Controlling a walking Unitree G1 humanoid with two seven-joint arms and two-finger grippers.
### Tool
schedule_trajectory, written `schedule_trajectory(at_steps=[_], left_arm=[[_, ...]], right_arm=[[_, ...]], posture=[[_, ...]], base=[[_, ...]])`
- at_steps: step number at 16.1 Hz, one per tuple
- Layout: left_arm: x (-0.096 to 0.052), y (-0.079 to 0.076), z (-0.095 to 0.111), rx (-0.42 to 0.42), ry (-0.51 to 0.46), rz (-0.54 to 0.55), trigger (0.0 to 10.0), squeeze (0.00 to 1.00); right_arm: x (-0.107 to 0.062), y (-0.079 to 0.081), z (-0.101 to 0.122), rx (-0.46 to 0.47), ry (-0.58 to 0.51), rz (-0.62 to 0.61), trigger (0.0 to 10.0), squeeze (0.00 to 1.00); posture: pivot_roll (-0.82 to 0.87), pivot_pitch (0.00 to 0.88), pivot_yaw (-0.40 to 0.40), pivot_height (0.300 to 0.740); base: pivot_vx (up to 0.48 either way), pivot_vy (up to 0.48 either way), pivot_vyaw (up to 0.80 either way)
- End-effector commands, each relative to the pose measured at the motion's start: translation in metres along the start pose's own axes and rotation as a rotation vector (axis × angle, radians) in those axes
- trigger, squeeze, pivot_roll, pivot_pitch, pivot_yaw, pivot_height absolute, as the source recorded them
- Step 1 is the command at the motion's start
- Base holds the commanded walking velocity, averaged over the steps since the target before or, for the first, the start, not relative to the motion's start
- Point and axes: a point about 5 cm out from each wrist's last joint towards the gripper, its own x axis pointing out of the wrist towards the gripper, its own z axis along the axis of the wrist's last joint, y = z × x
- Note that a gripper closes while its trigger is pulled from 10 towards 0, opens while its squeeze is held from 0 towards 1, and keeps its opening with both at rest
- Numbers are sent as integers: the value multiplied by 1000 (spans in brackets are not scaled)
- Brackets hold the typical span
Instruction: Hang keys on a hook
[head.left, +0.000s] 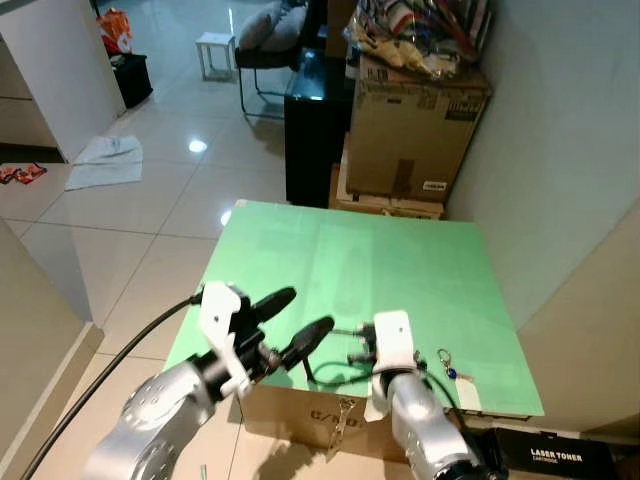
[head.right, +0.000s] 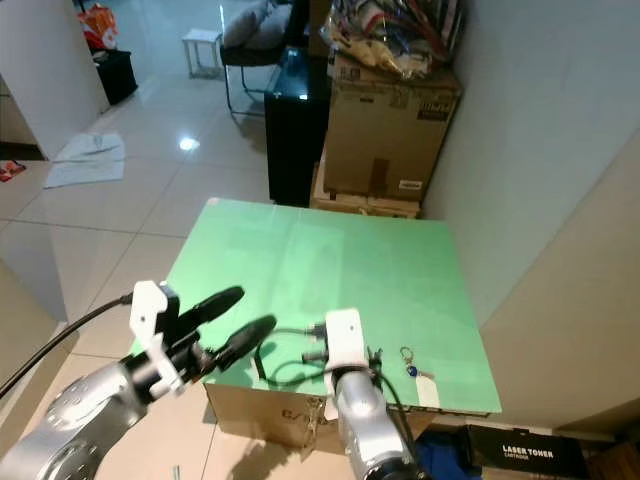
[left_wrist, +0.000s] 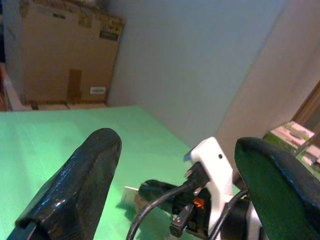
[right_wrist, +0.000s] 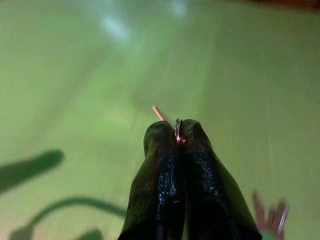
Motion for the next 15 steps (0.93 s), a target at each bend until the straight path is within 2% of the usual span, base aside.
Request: schedule_trajectory(at_steps=[1, 2, 3, 5, 7, 8, 9, 11, 15], left_arm=[[6, 4, -1, 19, 0, 25, 10000, 0], [12, 11, -1, 32, -9, 87, 10000, 0], [15, 15, 0, 35, -16, 129, 10000, 0], [29, 33, 0, 16, -51, 302, 10000, 0], [38, 46, 3, 4, -72, 429, 10000, 0], [39, 53, 7, 31, -90, 497, 10000, 0], [38, 56, 10, 72, -92, 518, 10000, 0], [39, 61, 19, 104, -126, 542, 10000, 0], [49, 68, 20, 100, -147, 584, 10000, 0]], right_arm=[[3, -4, 20, -20, -70, 9, 0, 0], [5, -9, 40, -30, -140, 8, 0, 0], [6, -11, 50, -36, -174, 6, 0, 0], [2, -25, 89, -70, -321, -4, 0, 0], [-11, -36, 117, -143, -462, -7, 0, 0], [-22, -44, 127, -182, -528, -22, 0, 0], [-27, -51, 127, -162, -541, -35, 0, 0], [-35, -62, 119, -180, -537, -60, 0, 0], [-33, -63, 109, -132, -481, -72, 0, 0]], posture=[[3, 0, -30, 732], [-4, 0, -28, 732], [-7, 0, -27, 732], [-29, 0, -26, 732], [-44, 0, -32, 732], [-50, 0, -39, 732], [-51, 0, -43, 732], [-57, 0, -47, 732], [-55, 0, -49, 732]], base=[[0, 0, 0], [0, 0, 0], [0, 0, 0], [0, 0, 0], [0, 0, 0], [0, 0, 0], [0, 0, 0], [0, 0, 0], [0, 0, 0]])
